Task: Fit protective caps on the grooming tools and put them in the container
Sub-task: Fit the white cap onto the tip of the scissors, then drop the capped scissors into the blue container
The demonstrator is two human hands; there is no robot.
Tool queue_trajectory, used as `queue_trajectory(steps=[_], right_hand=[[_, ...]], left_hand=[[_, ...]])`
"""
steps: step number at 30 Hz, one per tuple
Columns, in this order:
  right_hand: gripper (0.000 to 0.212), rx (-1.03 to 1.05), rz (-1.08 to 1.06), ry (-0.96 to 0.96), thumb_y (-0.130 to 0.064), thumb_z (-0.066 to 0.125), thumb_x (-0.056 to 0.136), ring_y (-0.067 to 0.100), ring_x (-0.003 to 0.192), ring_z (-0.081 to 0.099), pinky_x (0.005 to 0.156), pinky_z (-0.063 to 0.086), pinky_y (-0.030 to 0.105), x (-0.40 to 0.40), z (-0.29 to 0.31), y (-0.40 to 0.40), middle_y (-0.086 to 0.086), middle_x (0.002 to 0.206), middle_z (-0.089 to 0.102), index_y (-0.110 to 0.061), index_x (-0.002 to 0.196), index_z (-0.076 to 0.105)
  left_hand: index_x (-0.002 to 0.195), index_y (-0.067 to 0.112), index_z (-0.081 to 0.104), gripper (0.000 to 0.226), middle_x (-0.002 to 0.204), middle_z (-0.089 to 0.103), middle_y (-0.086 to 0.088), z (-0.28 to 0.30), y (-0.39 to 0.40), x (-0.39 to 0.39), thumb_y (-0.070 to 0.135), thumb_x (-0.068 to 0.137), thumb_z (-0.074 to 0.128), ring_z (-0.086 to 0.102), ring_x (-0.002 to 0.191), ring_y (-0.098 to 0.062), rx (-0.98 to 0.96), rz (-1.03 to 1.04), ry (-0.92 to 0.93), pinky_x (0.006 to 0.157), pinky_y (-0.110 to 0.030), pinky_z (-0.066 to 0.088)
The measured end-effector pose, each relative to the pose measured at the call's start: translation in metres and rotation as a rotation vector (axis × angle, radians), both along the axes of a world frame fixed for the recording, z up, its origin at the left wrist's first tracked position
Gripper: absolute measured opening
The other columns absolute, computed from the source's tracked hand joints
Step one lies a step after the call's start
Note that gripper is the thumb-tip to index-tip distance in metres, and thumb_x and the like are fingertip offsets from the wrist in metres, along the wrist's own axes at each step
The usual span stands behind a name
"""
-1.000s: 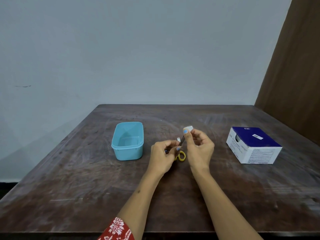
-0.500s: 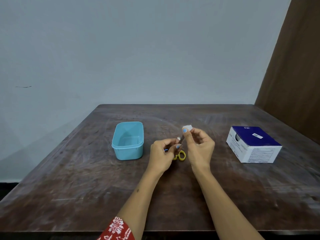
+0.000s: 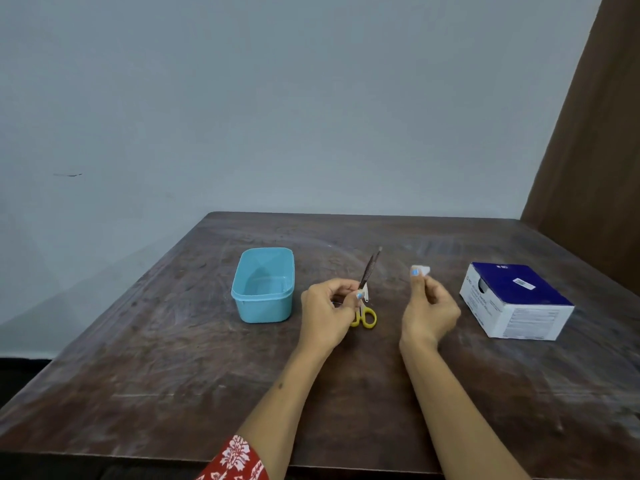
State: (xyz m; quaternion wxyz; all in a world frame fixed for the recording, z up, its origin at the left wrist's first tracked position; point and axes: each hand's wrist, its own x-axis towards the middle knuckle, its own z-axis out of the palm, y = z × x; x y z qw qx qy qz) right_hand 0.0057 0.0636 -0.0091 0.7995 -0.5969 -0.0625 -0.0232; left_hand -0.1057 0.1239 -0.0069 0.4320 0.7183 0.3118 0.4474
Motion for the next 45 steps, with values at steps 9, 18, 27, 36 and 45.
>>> queue_trajectory(steps=[9, 18, 27, 36, 45], right_hand=[[0.029, -0.267, 0.079, -0.189, -0.028, 0.069, 0.084, 0.018, 0.079, 0.064, 0.080, 0.051, 0.032, 0.008, -0.006, 0.014, 0.011, 0.087, 0.072, -0.003, 0.097, 0.072], [0.025, -0.305, 0.096, -0.199, -0.030, 0.071, 0.082, 0.017, 0.071, 0.058, 0.070, 0.038, 0.024, 0.011, -0.003, 0.018, 0.008, 0.079, 0.070, -0.006, 0.089, 0.073], [0.023, -0.262, 0.122, -0.171, -0.027, 0.072, 0.080, 0.011, 0.067, 0.057, 0.074, 0.044, 0.027, 0.012, -0.003, 0.014, -0.002, 0.070, 0.062, -0.005, 0.088, 0.074], [0.024, -0.257, 0.139, -0.151, -0.028, 0.073, 0.080, 0.008, 0.066, 0.057, 0.072, 0.042, 0.025, 0.010, -0.003, 0.013, -0.002, 0.071, 0.064, -0.006, 0.090, 0.074], [0.019, -0.204, 0.151, -0.147, -0.028, 0.074, 0.079, -0.001, 0.062, 0.055, 0.068, 0.042, 0.019, 0.005, -0.002, 0.008, -0.011, 0.064, 0.059, -0.010, 0.087, 0.073]], left_hand=[[0.075, 0.011, 0.075, 0.010, 0.069, 0.070, -0.004, 0.058, 0.030, -0.054, 0.019, 0.079, 0.072, 0.062, 0.063, -0.014, 0.025, 0.345, -0.082, 0.068, -0.028, 0.050], [0.093, 0.004, 0.064, 0.021, 0.103, 0.062, -0.017, 0.072, 0.062, -0.058, 0.015, 0.077, 0.072, 0.060, 0.103, -0.034, -0.083, 0.519, 0.669, 0.076, -0.035, 0.049], [0.089, 0.011, 0.049, 0.028, 0.104, 0.060, -0.009, 0.072, 0.059, -0.053, 0.019, 0.073, 0.070, 0.059, 0.093, -0.026, -0.030, 0.509, 0.920, 0.062, -0.031, 0.043], [0.091, 0.012, 0.050, 0.026, 0.108, 0.062, -0.010, 0.067, 0.058, -0.052, 0.021, 0.076, 0.069, 0.060, 0.099, -0.027, 0.001, 0.509, 0.998, 0.064, -0.031, 0.042], [0.085, 0.011, 0.047, 0.026, 0.098, 0.057, -0.008, 0.068, 0.056, -0.057, 0.024, 0.078, 0.068, 0.053, 0.085, -0.025, 0.017, 0.500, 0.992, 0.061, -0.030, 0.041]])
